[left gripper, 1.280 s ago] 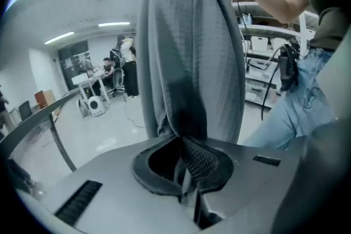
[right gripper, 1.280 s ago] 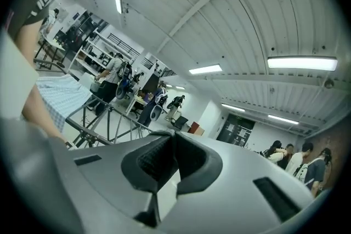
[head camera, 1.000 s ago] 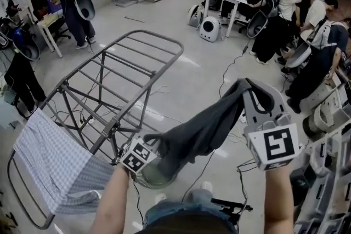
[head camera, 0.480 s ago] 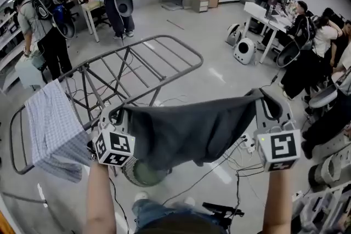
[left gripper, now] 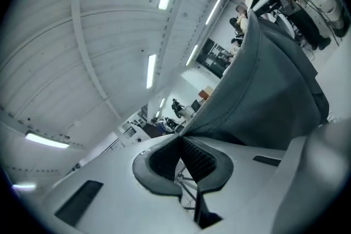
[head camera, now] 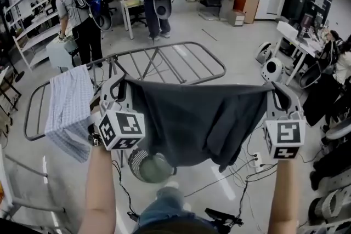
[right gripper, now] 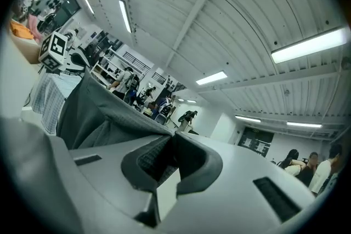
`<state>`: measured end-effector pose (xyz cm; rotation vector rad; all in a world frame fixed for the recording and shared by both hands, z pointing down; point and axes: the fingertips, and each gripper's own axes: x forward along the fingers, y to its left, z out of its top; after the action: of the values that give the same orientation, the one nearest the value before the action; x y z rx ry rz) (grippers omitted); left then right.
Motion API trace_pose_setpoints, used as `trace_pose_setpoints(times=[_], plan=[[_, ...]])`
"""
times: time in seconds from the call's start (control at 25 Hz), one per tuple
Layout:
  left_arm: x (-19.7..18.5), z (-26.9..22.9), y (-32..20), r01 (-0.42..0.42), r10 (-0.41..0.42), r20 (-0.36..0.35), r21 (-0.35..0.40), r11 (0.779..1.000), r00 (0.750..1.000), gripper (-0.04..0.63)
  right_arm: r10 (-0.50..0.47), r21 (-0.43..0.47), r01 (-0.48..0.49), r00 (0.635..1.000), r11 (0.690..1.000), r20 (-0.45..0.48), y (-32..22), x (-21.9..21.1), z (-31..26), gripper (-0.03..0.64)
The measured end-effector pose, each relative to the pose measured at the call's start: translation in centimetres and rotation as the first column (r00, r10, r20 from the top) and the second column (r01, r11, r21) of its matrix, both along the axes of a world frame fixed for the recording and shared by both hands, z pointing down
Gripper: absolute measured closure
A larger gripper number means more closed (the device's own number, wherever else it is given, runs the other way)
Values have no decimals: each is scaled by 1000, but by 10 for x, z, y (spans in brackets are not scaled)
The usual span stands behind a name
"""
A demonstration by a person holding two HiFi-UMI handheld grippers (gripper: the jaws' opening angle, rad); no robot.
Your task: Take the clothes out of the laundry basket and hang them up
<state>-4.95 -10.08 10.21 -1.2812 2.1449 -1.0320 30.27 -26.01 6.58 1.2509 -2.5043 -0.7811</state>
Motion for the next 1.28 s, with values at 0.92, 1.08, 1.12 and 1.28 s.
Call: trace_pose_setpoints(times=[0.92,1.08,1.12,1.28], plan=[[-3,-48,-69,103,-112,170,58,993,979,592,-42,42,43,999,998,-17,-131,-40,-15,611],[-27,-45,-100,177,-189,188,75,981,964,592,-65,63,69,996,996,-58,-175,-73,-9,611],[-34,-45,-107,193,-204,186,78,978,961,592,-75,68,80,995,994,-71,-185,-84,-7,611],[-66,-45,-128,247,-259,165,86,965,952,592,-132,68,139,986,988,-98,-221,-131,-4,611]])
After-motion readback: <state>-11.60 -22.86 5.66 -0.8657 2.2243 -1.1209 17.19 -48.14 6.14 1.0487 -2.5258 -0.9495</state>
